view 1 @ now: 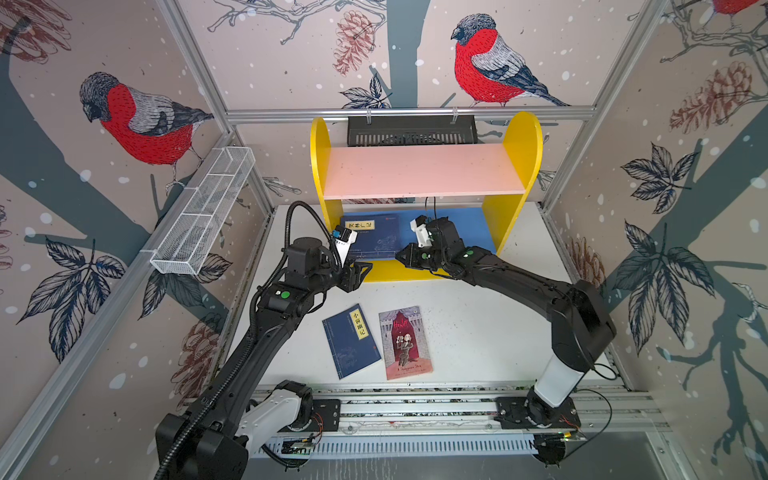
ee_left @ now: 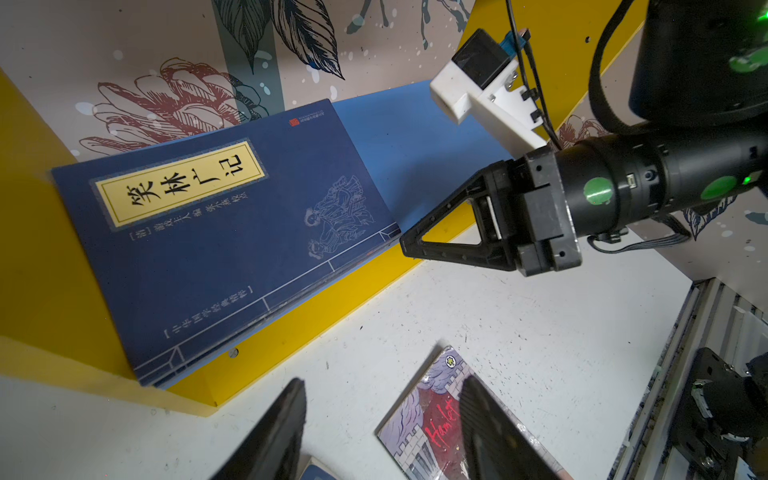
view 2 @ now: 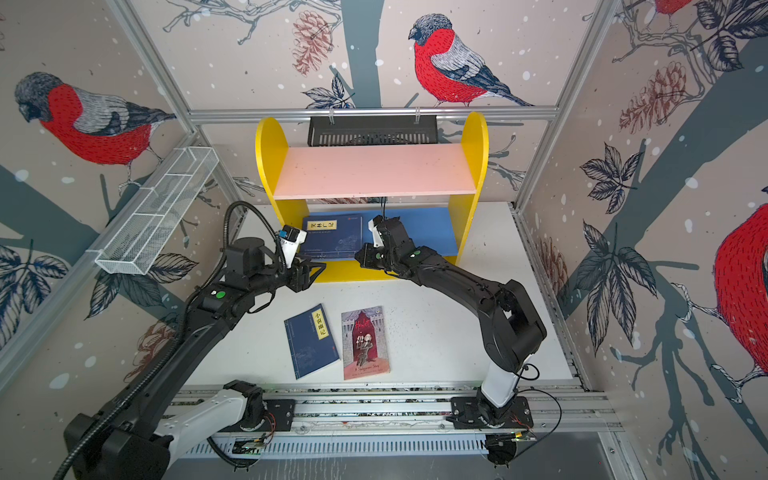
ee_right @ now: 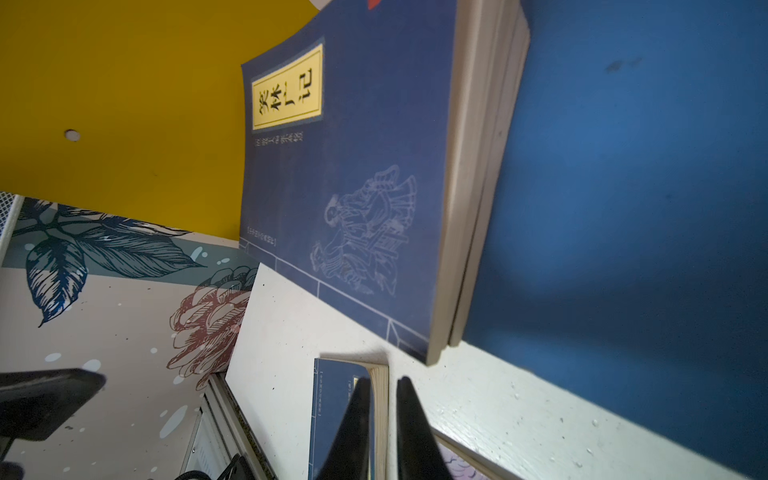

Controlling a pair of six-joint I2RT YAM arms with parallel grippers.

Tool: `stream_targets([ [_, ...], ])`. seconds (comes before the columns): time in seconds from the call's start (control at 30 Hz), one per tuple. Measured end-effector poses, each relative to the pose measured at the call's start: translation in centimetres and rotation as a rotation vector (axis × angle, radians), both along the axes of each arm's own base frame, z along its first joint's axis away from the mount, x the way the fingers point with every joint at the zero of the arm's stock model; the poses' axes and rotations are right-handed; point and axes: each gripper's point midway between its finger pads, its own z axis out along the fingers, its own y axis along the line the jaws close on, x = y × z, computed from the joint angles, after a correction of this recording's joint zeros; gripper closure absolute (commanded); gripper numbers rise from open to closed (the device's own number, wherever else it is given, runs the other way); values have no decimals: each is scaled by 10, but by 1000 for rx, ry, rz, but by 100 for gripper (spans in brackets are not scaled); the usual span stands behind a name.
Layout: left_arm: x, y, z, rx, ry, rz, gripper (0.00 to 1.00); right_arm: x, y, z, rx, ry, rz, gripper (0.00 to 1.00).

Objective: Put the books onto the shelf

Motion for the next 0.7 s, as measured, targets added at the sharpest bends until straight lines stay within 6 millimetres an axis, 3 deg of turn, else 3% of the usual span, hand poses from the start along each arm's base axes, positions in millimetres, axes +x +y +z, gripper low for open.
stream_targets([
  [0.17,0,0,-1,0,2,-1,40,3,-5,14,16,-32,-21,69],
  [0.7,-1,0,-2,-1,3,0,39,21,-13,-3,12,-17,-57,69],
])
